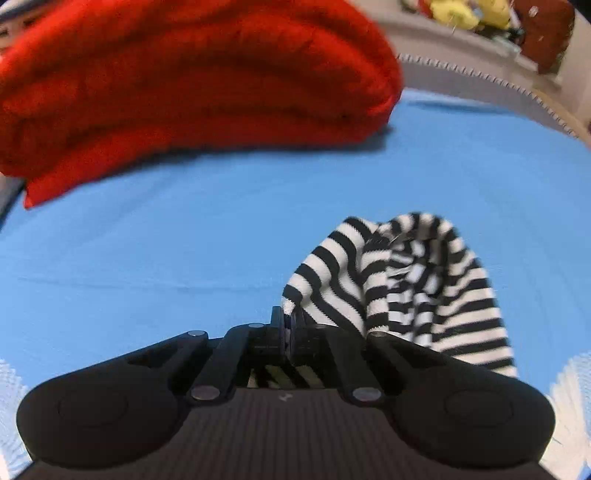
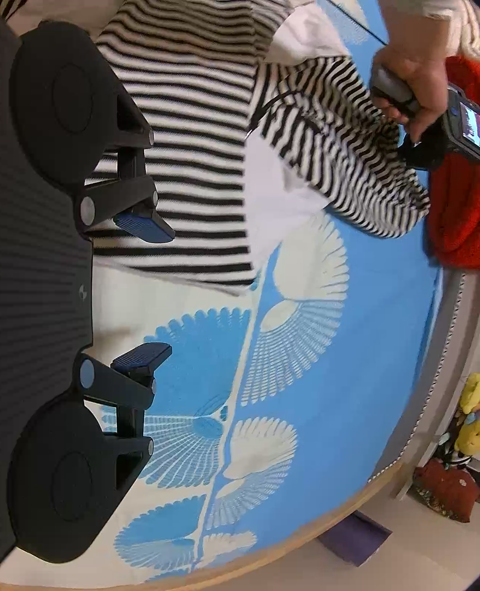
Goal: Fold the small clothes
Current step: 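Grasp the striped hood with the left tool and fold it over the body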
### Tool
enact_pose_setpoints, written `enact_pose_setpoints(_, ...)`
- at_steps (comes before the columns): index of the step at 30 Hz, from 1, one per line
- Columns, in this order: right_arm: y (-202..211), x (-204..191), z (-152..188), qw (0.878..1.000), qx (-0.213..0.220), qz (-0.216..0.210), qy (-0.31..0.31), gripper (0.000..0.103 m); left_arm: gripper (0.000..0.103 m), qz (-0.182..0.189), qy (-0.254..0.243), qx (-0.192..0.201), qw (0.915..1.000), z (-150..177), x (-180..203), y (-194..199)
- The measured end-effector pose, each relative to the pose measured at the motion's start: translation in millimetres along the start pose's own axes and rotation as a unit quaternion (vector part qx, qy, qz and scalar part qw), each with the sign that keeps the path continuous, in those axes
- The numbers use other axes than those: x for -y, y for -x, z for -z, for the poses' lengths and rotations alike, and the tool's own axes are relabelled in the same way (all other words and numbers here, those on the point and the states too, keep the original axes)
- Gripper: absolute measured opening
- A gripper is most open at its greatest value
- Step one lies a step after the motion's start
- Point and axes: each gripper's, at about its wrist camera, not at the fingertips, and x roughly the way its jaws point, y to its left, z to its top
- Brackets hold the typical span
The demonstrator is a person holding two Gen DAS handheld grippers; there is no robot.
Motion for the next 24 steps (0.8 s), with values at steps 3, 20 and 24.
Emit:
enact_pose_setpoints(3,8.5,0.9,-4.6,1.0,0.01,-0.006,-0.01,0.062,0.002,0.027,-0.004,0.046,0.9986,13.9,-3.4,53.5)
enact_pose_setpoints(20,60.7,62.8,-0.8,0.96,0.079,-0.059,-0.262,0.04,0.027,0.078,0.074,-0.065,0.992,304.6,-81.2,327.9)
enact_pose_setpoints(24,41.9,48.8,1.3,0.952,0.026,-0.132,-0.274,0.04,0.05,0.094,0.232,-0.057,0.9666,294.7,-121.6,293.9)
